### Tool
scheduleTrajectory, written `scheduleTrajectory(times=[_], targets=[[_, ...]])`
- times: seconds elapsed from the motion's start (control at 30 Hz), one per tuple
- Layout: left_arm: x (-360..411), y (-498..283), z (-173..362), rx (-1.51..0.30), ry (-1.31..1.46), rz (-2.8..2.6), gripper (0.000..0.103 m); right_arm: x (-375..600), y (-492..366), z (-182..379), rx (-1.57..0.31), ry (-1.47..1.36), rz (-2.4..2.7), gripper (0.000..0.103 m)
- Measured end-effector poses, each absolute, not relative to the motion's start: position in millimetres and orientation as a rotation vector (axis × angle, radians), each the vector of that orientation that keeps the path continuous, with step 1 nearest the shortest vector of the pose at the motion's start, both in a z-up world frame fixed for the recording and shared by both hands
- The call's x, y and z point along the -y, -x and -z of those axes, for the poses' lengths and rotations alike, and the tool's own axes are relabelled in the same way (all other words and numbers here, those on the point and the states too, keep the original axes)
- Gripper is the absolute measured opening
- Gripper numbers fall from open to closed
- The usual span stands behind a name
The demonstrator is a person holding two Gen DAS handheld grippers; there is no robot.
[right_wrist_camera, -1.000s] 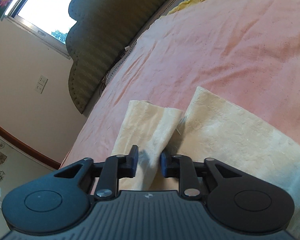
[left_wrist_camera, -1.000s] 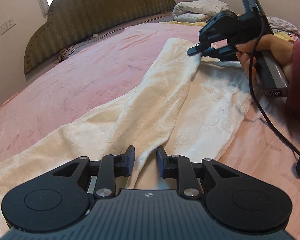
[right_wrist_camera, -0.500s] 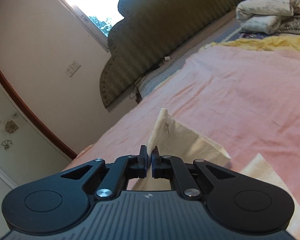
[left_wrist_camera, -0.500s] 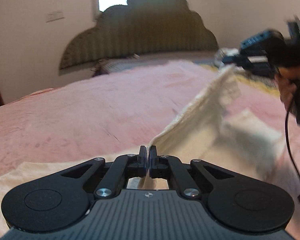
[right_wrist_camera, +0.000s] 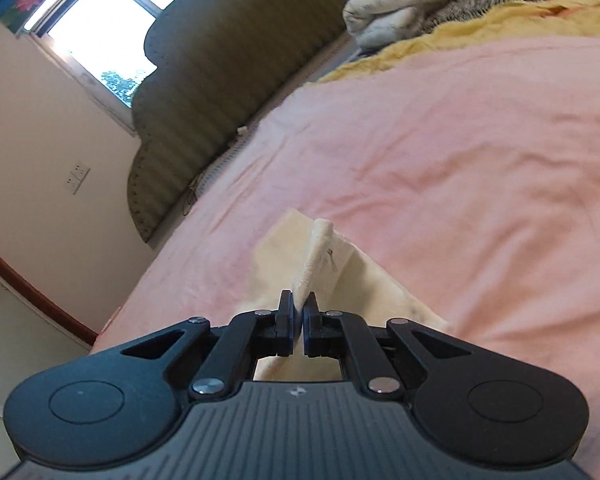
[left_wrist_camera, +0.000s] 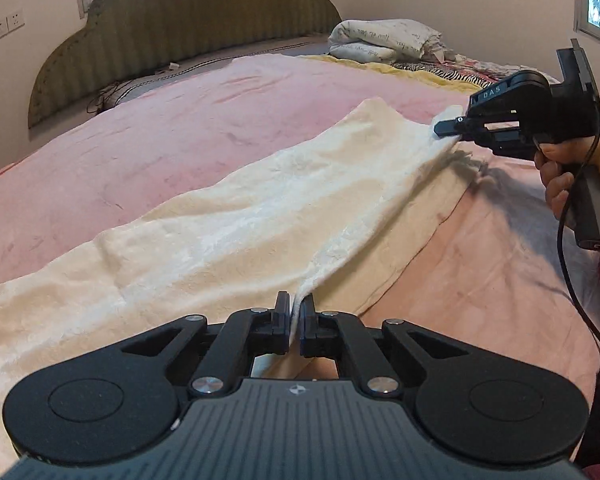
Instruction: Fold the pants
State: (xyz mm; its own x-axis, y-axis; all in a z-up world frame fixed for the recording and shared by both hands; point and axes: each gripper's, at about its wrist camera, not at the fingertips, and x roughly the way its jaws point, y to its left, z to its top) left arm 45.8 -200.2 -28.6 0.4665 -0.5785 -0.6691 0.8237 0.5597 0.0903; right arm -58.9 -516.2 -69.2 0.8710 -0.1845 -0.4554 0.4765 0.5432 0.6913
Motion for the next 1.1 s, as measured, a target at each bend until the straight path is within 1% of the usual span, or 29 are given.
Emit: scheduleTrajectory(times=[0.13, 0.23, 0.37, 0.43, 0.47, 0.53, 0.57, 0.6, 0.63, 0.7, 0.73, 0.77, 0.8, 0.83, 0.87, 1.0, 1.03, 1.1], targets=[[198, -55, 27, -0.654, -0.406, 0.913, 0.003, 513, 69, 76, -0.347, -0.921, 0.407, 0.005], [199, -52, 37, -0.667, -0.440, 0.917, 0.003, 511, 75, 78, -0.358, -0.909, 0.416, 0.005], [193, -43, 37, -0.630, -0.480, 0.935, 0.003, 507, 83, 76, -0.381, -0.879, 0.438, 0.005], [193, -44, 42, -0.652, -0.490, 0.949, 0.004, 507, 82, 76, -0.399, -0.840, 0.468, 0.006], [192, -45, 44, -0.652, -0.490, 0.948, 0.008, 508, 81, 78, -0.406, -0.834, 0.470, 0.008], [187, -45, 41, -0.653, -0.478, 0.961, 0.022, 510, 83, 76, -0.406, -0.844, 0.481, 0.009], [185, -46, 39, -0.656, -0.465, 0.978, 0.022, 507, 86, 69, -0.399, -0.809, 0.525, 0.011], [182, -47, 36, -0.662, -0.449, 0.988, 0.023, 499, 87, 58, -0.387, -0.719, 0.632, 0.023], [178, -49, 33, -0.674, -0.428, 1.001, 0.024, 488, 84, 44, -0.372, -0.596, 0.751, 0.029], [173, -53, 27, -0.688, -0.384, 1.017, 0.033, 460, 69, 19, -0.322, -0.319, 0.752, 0.029], [172, -56, 23, -0.701, -0.357, 1.019, 0.035, 448, 55, 10, -0.339, -0.231, 0.664, 0.034], [169, -58, 19, -0.710, -0.329, 1.021, 0.038, 436, 36, 5, -0.390, -0.167, 0.558, 0.042], [165, -61, 14, -0.718, -0.292, 1.024, 0.038, 426, 17, 4, -0.446, -0.128, 0.455, 0.063], [160, -64, 9, -0.726, -0.257, 1.029, 0.039, 418, -4, 7, -0.499, -0.120, 0.345, 0.069], [155, -67, 5, -0.732, -0.227, 1.037, 0.041, 413, -24, 13, -0.537, -0.124, 0.274, 0.069], [137, -80, -5, -0.710, -0.180, 0.926, 0.061, 426, -89, 44, -0.693, -0.096, 0.287, 0.068], [136, -85, -3, -0.710, -0.198, 0.866, 0.061, 438, -99, 51, -0.726, -0.138, 0.306, 0.068], [133, -93, 2, -0.731, -0.217, 0.795, 0.061, 457, -96, 48, -0.697, -0.295, 0.336, 0.068]])
